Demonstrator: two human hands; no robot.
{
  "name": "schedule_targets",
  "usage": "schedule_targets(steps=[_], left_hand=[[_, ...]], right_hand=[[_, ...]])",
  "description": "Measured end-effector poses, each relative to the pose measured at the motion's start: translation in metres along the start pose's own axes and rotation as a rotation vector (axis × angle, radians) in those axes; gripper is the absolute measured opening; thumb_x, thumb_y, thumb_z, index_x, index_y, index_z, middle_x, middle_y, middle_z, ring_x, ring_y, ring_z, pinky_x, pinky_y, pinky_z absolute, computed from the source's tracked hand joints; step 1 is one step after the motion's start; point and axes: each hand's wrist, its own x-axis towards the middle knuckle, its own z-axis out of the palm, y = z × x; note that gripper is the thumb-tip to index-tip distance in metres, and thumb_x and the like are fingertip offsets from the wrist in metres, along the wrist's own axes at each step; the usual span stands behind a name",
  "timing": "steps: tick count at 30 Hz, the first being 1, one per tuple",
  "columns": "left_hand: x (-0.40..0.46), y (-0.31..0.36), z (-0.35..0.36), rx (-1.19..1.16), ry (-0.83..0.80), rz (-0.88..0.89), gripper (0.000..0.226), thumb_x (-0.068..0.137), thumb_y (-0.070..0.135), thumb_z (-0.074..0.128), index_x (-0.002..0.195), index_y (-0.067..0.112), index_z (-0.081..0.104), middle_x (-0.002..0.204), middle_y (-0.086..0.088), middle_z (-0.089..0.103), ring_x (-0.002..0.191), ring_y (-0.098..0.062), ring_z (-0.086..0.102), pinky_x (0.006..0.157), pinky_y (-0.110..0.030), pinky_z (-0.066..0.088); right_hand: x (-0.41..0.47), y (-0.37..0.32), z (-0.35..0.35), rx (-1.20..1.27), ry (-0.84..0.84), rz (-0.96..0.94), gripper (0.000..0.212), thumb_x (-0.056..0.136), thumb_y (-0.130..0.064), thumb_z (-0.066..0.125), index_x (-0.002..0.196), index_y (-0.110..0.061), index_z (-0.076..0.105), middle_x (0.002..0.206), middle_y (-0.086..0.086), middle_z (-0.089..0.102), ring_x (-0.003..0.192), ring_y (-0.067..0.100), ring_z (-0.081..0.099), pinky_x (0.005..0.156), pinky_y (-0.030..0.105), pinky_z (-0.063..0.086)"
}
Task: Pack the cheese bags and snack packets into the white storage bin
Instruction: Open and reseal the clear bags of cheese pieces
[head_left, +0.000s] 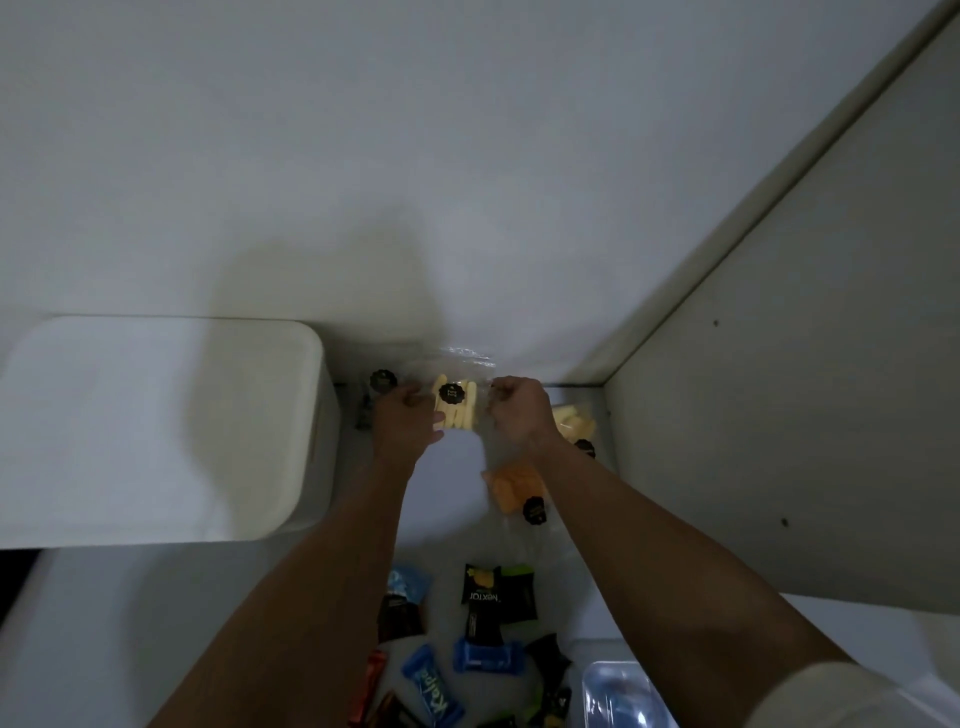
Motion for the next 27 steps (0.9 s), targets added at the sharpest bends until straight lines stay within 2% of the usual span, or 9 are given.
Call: schedule_targets(steps=[2, 4, 6, 8, 10, 15, 19, 23, 27], left_hand=[[-0.005, -0.001, -0.002, 0.002, -0.032, -0.015, 0.042, 0.101, 0.011, 0.053, 0.14, -0.003, 0.05, 0.126, -0.037, 0.057, 0.091, -0.032, 0.071, 0.049, -0.025, 0.05], [-0.014, -0.002, -0.002, 0.005, -0.035, -0.005, 0.037, 0.1, 0.011, 0.056, 0.133, -0.006, 0.055, 0.108, -0.028, 0.066, 0.076, -0.019, 0.067, 0.048, -0.023, 0.051], [-0.027, -0.002, 0.0, 0.012, -0.018, 0.023, 0.025, 0.098, 0.011, 0.06, 0.12, 0.0, 0.065, 0.095, -0.014, 0.069, 0.081, -0.019, 0.069, 0.054, -0.026, 0.054], [-0.041, -0.003, 0.002, 0.048, -0.011, 0.042, 0.02, 0.097, 0.013, 0.061, 0.114, 0.005, 0.068, 0.1, -0.015, 0.071, 0.09, -0.023, 0.071, 0.062, -0.031, 0.057], [-0.055, -0.002, 0.004, 0.089, -0.029, 0.066, 0.02, 0.097, 0.012, 0.06, 0.113, 0.004, 0.068, 0.099, -0.015, 0.071, 0.088, -0.022, 0.07, 0.065, -0.032, 0.057], [-0.087, -0.011, 0.009, 0.194, -0.079, 0.111, 0.019, 0.097, 0.012, 0.062, 0.114, 0.005, 0.066, 0.101, -0.017, 0.069, 0.086, -0.022, 0.067, 0.071, -0.033, 0.058], [-0.104, -0.025, 0.015, 0.329, -0.116, 0.151, 0.021, 0.095, 0.017, 0.064, 0.112, 0.006, 0.067, 0.096, -0.016, 0.07, 0.082, -0.023, 0.067, 0.074, -0.038, 0.057], [-0.113, -0.047, 0.018, 0.474, -0.156, 0.167, 0.023, 0.09, 0.02, 0.07, 0.11, 0.008, 0.07, 0.09, -0.013, 0.072, 0.079, -0.029, 0.07, 0.073, -0.042, 0.06], [-0.118, -0.07, 0.025, 0.608, -0.218, 0.155, 0.009, 0.084, 0.024, 0.076, 0.09, 0.026, 0.069, 0.102, -0.017, 0.074, 0.087, -0.033, 0.072, 0.08, -0.051, 0.06]], right_hand=[[-0.007, 0.0, -0.009, 0.012, 0.006, -0.001, 0.03, 0.092, 0.006, 0.055, 0.115, -0.005, 0.072, 0.088, 0.0, 0.07, 0.082, 0.018, 0.065, 0.072, 0.031, 0.055], [-0.012, 0.002, -0.017, -0.053, 0.007, -0.026, 0.025, 0.093, -0.002, 0.055, 0.113, -0.004, 0.071, 0.086, -0.001, 0.065, 0.082, 0.016, 0.06, 0.068, 0.022, 0.05], [-0.016, 0.007, -0.024, -0.08, 0.016, -0.019, 0.026, 0.094, -0.006, 0.056, 0.115, -0.005, 0.07, 0.1, 0.005, 0.069, 0.092, 0.019, 0.064, 0.077, 0.028, 0.055], [-0.022, 0.01, -0.032, -0.065, 0.04, -0.008, 0.03, 0.094, -0.004, 0.058, 0.122, -0.004, 0.069, 0.118, 0.012, 0.071, 0.11, 0.027, 0.066, 0.098, 0.041, 0.055], [-0.032, 0.012, -0.042, -0.087, 0.069, -0.018, 0.032, 0.095, -0.005, 0.058, 0.126, -0.004, 0.067, 0.127, 0.013, 0.068, 0.119, 0.027, 0.063, 0.107, 0.037, 0.048], [-0.062, 0.027, -0.068, -0.102, 0.122, 0.023, 0.036, 0.092, -0.009, 0.058, 0.126, -0.009, 0.069, 0.127, 0.012, 0.069, 0.117, 0.027, 0.065, 0.102, 0.039, 0.052], [-0.096, 0.042, -0.087, -0.16, 0.123, 0.033, 0.036, 0.09, -0.007, 0.06, 0.124, -0.007, 0.069, 0.128, 0.012, 0.068, 0.118, 0.029, 0.064, 0.099, 0.028, 0.049], [-0.13, 0.073, -0.095, -0.24, 0.149, 0.053, 0.023, 0.093, -0.015, 0.054, 0.098, -0.005, 0.074, 0.105, 0.016, 0.073, 0.101, 0.033, 0.068, 0.075, 0.026, 0.047], [-0.146, 0.117, -0.099, -0.323, 0.111, 0.177, 0.021, 0.085, -0.012, 0.056, 0.065, -0.008, 0.06, 0.072, 0.009, 0.062, 0.074, 0.027, 0.064, 0.065, 0.024, 0.045]])
